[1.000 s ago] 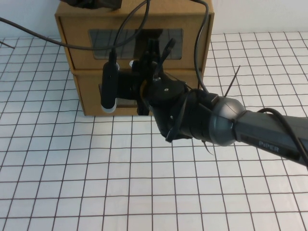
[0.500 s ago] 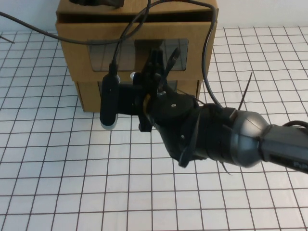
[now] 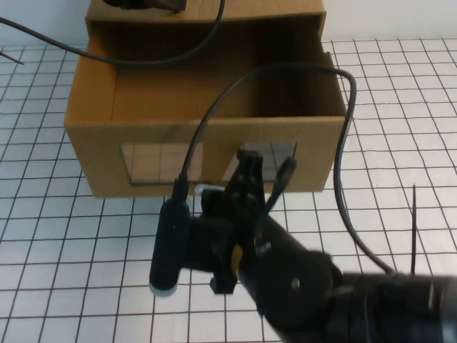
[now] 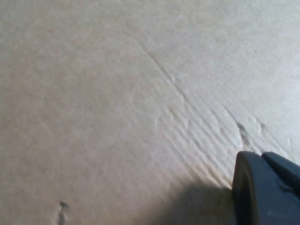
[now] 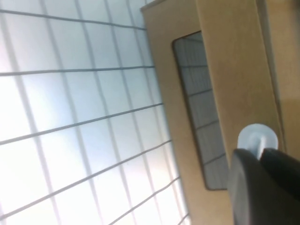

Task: Open the shoe box
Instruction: 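Pull the top drawer of the cardboard box fully open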

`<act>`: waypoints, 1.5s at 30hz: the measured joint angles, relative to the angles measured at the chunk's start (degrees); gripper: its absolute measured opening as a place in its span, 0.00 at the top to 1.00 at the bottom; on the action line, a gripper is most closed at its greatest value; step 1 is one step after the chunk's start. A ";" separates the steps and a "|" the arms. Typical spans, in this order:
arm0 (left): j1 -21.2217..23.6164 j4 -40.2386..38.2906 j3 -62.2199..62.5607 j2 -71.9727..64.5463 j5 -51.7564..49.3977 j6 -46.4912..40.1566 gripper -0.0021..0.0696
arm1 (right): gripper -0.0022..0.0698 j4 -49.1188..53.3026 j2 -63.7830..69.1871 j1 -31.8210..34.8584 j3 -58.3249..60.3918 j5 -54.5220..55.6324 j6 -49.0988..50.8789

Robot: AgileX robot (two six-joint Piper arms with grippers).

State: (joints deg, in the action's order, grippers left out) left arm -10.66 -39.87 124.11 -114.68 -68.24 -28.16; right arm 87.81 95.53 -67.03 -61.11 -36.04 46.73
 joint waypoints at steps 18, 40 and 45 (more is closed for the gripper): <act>0.24 -0.26 1.56 0.31 -0.69 0.13 0.97 | 0.79 -8.19 -6.85 -9.47 2.33 -6.17 7.09; 0.24 6.10 -10.08 24.30 3.55 -4.85 0.97 | 0.99 -53.15 -28.36 26.92 -5.85 -18.58 -20.69; 0.24 6.48 -26.90 38.47 11.91 -8.81 0.97 | 0.99 -66.68 -36.25 36.35 -0.65 -19.21 -28.21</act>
State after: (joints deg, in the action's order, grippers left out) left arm -10.41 -33.39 97.21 -76.22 -56.33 -36.96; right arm 21.12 59.28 -30.68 -61.76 -55.25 18.51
